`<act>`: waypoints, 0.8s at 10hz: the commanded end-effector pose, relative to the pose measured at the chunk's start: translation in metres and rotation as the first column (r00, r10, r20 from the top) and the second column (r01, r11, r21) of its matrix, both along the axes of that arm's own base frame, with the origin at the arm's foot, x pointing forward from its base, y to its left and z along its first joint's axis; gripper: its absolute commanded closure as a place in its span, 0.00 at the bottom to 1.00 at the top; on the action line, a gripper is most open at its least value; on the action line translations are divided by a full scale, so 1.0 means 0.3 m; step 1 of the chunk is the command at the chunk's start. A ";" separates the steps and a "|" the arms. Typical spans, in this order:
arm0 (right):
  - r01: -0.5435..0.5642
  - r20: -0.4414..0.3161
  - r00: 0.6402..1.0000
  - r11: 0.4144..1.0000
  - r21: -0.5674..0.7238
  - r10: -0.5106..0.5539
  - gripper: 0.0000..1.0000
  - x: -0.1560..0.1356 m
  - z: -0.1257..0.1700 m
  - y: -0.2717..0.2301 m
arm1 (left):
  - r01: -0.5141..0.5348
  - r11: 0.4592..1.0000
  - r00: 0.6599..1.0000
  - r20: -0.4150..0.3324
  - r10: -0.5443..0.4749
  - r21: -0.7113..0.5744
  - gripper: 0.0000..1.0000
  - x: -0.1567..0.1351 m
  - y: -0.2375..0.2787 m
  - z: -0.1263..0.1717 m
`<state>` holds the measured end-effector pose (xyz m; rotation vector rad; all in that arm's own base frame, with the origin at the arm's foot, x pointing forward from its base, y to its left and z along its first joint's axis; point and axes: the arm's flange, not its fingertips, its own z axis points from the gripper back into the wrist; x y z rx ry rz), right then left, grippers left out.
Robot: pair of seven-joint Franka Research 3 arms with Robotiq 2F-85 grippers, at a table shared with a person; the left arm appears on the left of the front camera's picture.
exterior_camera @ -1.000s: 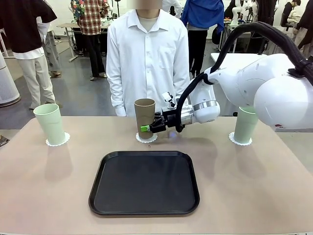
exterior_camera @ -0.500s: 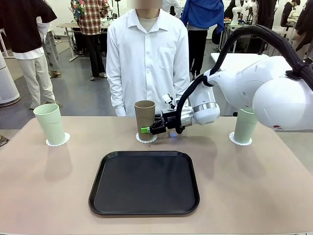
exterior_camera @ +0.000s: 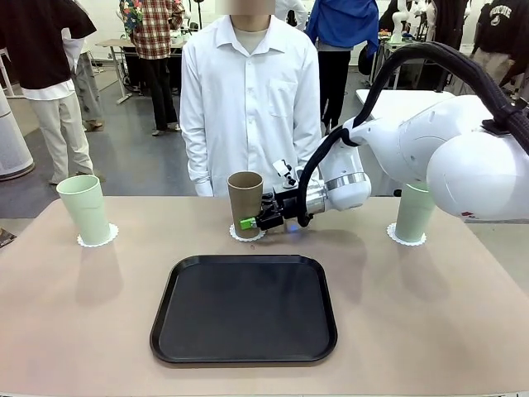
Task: Place coasters on the table and set cups on them.
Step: Take one Reusable plastic cup from the Flat Tray and place it on a coaster set by the human.
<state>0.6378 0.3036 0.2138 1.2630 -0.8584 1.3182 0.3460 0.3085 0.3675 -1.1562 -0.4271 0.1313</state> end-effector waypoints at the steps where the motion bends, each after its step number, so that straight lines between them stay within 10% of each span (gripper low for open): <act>1: -0.022 -0.001 1.000 1.000 -0.018 0.022 0.00 0.027 0.003 0.013 | -0.003 1.000 1.000 0.004 0.003 0.001 0.00 -0.006 -0.001 0.006; 8: -0.041 -0.016 0.999 0.994 -0.103 0.039 0.00 0.022 0.024 0.003 | -0.003 1.000 1.000 0.004 0.003 0.001 0.00 -0.006 -0.001 0.006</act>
